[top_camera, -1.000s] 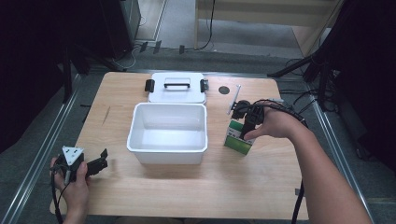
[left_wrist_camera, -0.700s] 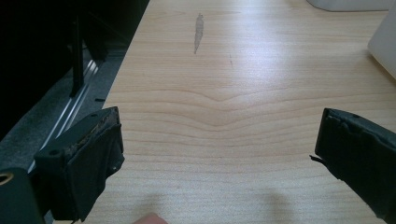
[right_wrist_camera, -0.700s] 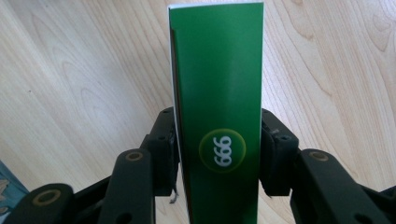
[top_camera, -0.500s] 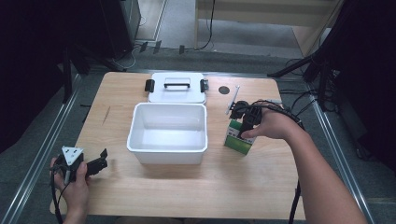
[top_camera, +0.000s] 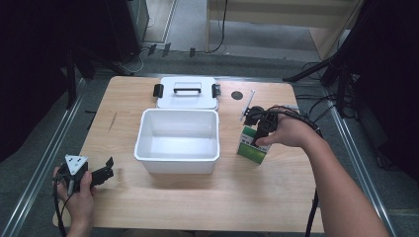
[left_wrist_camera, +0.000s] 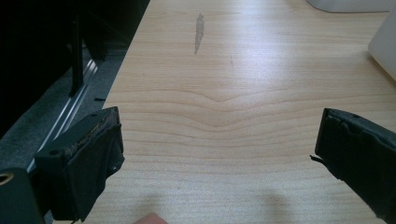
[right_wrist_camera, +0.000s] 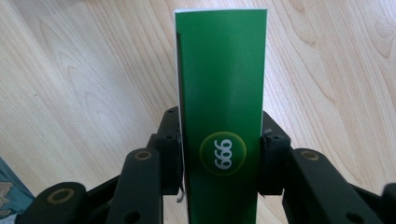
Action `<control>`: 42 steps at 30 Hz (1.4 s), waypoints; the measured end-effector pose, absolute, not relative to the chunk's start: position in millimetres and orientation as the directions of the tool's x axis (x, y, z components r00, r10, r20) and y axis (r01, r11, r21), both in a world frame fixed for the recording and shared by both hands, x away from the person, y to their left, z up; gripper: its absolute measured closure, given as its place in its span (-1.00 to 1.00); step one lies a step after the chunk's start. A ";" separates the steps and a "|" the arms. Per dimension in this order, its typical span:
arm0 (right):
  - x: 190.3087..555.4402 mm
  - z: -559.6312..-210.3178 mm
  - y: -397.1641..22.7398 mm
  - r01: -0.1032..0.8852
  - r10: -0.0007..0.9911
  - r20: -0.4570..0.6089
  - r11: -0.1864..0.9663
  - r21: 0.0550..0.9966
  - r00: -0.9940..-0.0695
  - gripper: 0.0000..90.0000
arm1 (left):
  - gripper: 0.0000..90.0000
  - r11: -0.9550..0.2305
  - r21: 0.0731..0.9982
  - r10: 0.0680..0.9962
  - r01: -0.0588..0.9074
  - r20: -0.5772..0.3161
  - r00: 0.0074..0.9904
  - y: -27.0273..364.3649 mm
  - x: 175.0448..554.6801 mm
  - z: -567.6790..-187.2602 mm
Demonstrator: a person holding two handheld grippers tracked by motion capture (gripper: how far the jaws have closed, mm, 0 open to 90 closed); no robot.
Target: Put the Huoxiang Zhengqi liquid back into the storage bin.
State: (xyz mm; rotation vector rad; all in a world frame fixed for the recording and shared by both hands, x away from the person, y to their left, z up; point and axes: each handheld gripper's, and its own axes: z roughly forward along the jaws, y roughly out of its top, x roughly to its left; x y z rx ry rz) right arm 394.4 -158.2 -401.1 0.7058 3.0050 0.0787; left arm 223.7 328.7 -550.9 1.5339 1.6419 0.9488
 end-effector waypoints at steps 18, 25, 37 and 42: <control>387.1 -393.6 -160.5 0.315 0.320 -0.078 0.946 0.072 -0.944 0.43 | -0.96 0.037 0.868 0.998 0.494 -0.006 -0.064 329.2 223.6 -550.8; 381.7 -378.5 -165.8 0.224 0.233 -0.121 0.971 0.088 -0.965 0.43 | -0.96 0.036 0.869 0.998 0.494 -0.005 -0.064 328.8 223.5 -550.8; 376.3 -341.8 -171.3 0.180 0.194 -0.135 0.977 0.114 -0.972 0.43 | -0.96 0.036 0.869 0.998 0.494 -0.006 -0.062 328.9 223.7 -550.8; 373.5 -328.5 -170.5 0.176 0.192 -0.138 0.977 0.122 -0.972 0.43 | -0.96 0.038 0.869 0.998 0.493 -0.007 -0.063 329.0 223.7 -550.9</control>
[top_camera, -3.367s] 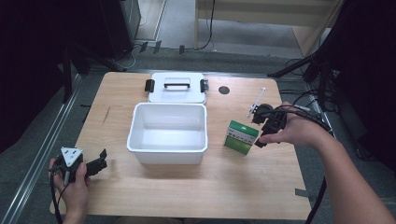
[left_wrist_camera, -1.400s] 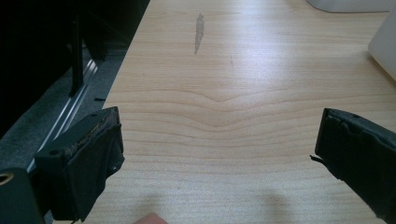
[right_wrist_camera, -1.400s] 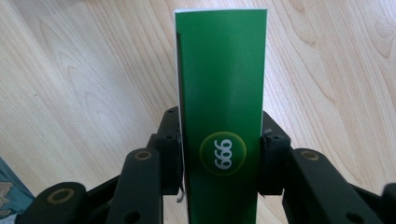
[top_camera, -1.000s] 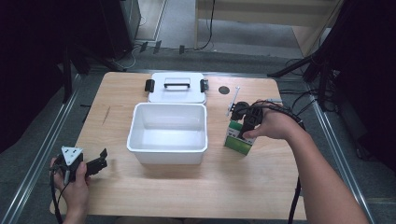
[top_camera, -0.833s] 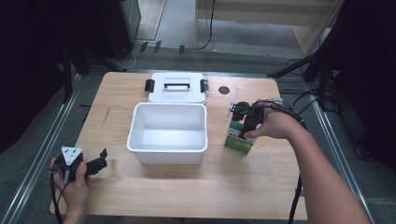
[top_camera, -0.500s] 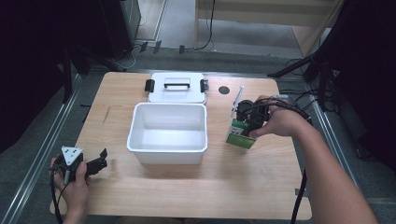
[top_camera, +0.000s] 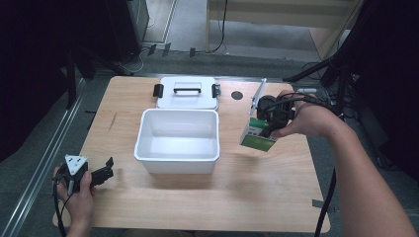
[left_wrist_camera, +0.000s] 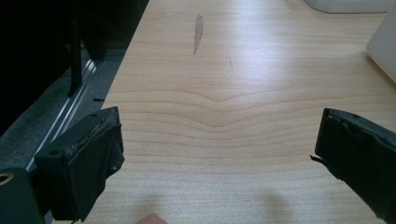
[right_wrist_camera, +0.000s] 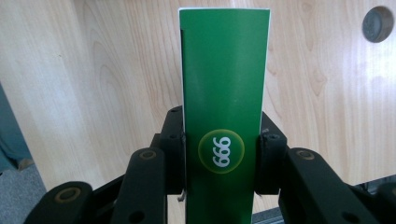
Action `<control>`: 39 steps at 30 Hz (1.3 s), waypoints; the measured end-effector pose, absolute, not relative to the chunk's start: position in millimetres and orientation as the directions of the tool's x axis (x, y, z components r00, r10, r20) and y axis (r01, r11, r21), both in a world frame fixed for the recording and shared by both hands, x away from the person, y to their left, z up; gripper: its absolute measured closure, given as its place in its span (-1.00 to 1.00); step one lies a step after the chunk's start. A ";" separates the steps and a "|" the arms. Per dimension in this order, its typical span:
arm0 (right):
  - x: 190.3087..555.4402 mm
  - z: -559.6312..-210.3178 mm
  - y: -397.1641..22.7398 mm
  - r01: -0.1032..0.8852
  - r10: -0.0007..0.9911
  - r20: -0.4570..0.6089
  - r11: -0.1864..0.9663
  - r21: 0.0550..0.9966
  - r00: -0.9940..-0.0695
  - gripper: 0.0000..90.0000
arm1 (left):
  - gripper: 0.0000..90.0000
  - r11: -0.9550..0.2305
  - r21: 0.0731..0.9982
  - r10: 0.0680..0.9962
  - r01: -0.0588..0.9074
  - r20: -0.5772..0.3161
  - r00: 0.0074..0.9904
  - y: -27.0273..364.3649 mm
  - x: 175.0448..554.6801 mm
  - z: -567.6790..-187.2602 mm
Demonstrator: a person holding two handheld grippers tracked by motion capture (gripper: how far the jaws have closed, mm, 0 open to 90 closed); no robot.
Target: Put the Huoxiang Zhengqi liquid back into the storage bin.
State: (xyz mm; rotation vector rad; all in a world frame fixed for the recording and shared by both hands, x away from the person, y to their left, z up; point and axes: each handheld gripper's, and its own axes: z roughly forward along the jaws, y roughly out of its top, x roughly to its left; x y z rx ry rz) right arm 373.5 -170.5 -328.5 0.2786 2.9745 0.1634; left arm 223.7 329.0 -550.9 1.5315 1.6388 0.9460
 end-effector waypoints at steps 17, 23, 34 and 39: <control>368.3 -284.0 -157.9 0.118 0.133 -0.125 0.986 0.119 -0.983 0.43 | -0.96 0.038 0.869 0.998 0.493 -0.008 -0.063 329.2 223.8 -550.9; 368.1 -276.8 -146.4 0.121 0.133 -0.109 0.987 0.110 -0.985 0.43 | -0.96 0.037 0.868 0.998 0.495 -0.009 -0.057 329.7 223.6 -550.8; 371.2 -263.0 -118.2 0.063 0.076 -0.110 0.991 0.114 -0.991 0.43 | -0.96 0.041 0.869 0.998 0.493 -0.017 -0.054 330.2 223.7 -550.7; 371.9 -257.0 -104.5 0.047 0.059 -0.110 0.993 0.110 -0.992 0.43 | -0.96 0.045 0.869 0.998 0.493 -0.020 -0.056 330.6 223.5 -550.7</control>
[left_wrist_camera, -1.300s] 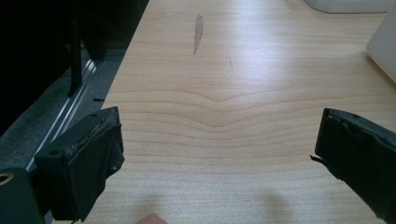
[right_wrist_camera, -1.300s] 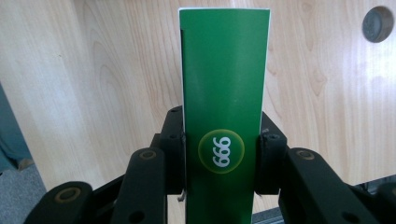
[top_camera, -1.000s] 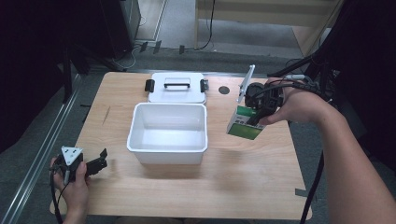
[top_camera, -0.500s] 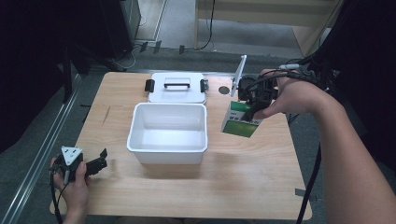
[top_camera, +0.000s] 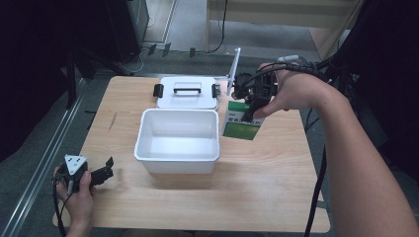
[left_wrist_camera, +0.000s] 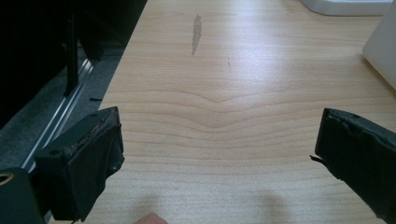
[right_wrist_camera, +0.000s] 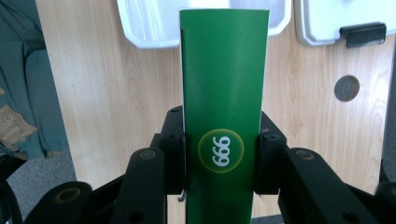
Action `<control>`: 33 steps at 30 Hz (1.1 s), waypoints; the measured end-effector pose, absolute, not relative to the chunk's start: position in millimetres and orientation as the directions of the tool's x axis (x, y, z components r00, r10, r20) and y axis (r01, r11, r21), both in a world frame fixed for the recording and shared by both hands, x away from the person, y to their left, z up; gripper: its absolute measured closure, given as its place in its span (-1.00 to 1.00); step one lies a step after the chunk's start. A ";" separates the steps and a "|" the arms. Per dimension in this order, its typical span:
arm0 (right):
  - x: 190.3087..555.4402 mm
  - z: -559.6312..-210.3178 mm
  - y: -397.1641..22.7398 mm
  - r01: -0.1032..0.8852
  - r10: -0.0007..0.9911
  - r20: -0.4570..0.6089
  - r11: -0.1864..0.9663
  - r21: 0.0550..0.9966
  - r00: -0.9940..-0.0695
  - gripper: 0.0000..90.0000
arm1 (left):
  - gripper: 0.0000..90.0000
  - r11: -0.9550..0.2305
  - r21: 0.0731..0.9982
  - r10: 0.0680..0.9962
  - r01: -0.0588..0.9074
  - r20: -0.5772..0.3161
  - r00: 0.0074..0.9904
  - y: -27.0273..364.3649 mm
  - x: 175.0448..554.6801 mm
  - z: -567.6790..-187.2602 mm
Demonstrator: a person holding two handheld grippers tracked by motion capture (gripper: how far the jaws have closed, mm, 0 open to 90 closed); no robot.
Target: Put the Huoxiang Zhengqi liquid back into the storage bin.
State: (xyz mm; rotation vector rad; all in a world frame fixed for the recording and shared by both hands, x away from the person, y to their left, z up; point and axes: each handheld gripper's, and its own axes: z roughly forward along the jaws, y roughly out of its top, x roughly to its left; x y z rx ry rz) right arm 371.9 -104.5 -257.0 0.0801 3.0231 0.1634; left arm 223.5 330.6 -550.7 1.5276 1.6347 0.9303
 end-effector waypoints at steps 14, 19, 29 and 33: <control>372.5 -253.9 -73.8 0.010 0.021 -0.101 0.993 0.114 -0.995 0.43 | -0.96 0.050 0.872 0.998 0.487 -0.027 -0.053 330.8 223.7 -550.7; 374.4 -253.4 -63.4 0.012 0.022 -0.098 0.995 0.104 -0.995 0.43 | -0.96 0.051 0.872 0.998 0.487 -0.028 -0.054 330.8 223.8 -550.7; 378.0 -252.5 -47.3 0.026 0.035 -0.087 0.995 0.095 -0.996 0.43 | -0.96 0.052 0.874 0.998 0.483 -0.028 -0.056 330.7 223.6 -550.6; 379.0 -253.0 -38.5 0.021 0.028 -0.081 0.996 0.090 -0.996 0.43 | -0.96 0.054 0.874 0.998 0.482 -0.031 -0.056 330.8 223.8 -550.6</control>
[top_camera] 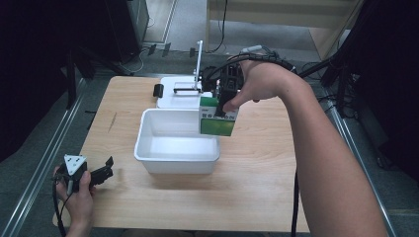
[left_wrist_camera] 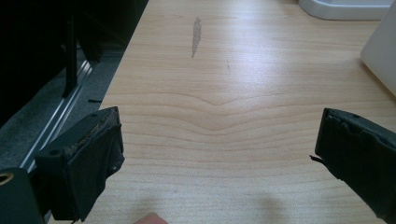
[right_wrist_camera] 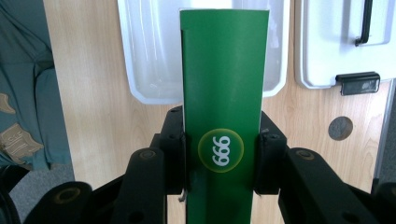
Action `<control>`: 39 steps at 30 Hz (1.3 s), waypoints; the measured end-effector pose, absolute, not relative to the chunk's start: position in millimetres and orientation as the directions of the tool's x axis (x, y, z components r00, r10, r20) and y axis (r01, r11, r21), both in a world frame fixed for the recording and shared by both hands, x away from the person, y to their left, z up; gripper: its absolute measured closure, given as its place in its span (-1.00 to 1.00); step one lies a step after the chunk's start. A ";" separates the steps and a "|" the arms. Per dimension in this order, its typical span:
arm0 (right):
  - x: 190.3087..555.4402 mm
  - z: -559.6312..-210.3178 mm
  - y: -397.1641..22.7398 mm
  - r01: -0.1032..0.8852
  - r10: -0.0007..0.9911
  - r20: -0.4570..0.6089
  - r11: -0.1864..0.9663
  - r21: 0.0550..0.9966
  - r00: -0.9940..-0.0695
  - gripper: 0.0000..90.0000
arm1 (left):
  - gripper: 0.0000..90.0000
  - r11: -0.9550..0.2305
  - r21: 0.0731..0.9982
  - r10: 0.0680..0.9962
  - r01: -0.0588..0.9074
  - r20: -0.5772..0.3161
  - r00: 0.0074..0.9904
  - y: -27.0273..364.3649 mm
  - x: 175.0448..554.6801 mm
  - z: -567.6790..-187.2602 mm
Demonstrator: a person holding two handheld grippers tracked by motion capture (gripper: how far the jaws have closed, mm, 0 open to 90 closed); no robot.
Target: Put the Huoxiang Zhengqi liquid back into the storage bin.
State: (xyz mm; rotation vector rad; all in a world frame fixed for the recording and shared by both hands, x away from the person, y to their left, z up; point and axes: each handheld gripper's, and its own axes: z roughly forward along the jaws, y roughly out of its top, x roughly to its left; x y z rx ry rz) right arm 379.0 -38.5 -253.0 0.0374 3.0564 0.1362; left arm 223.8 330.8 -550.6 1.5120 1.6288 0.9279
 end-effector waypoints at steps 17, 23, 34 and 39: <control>381.7 -264.9 -3.4 -0.047 -0.041 -0.070 0.995 0.084 -0.997 0.43 | -0.96 0.059 0.874 0.998 0.482 -0.037 -0.055 331.3 223.7 -550.6; 383.5 -270.3 0.6 -0.053 -0.047 -0.063 0.995 0.090 -0.997 0.43 | -0.96 0.061 0.873 0.998 0.483 -0.039 -0.055 331.6 223.7 -550.6; 387.6 -282.6 -2.9 -0.044 -0.039 -0.054 0.995 0.086 -0.998 0.43 | -0.96 0.062 0.875 0.998 0.480 -0.039 -0.056 331.9 224.0 -550.7; 389.8 -290.6 -3.1 -0.053 -0.049 -0.049 0.995 0.087 -0.998 0.43 | -0.96 0.063 0.874 0.997 0.481 -0.040 -0.058 331.5 224.0 -550.7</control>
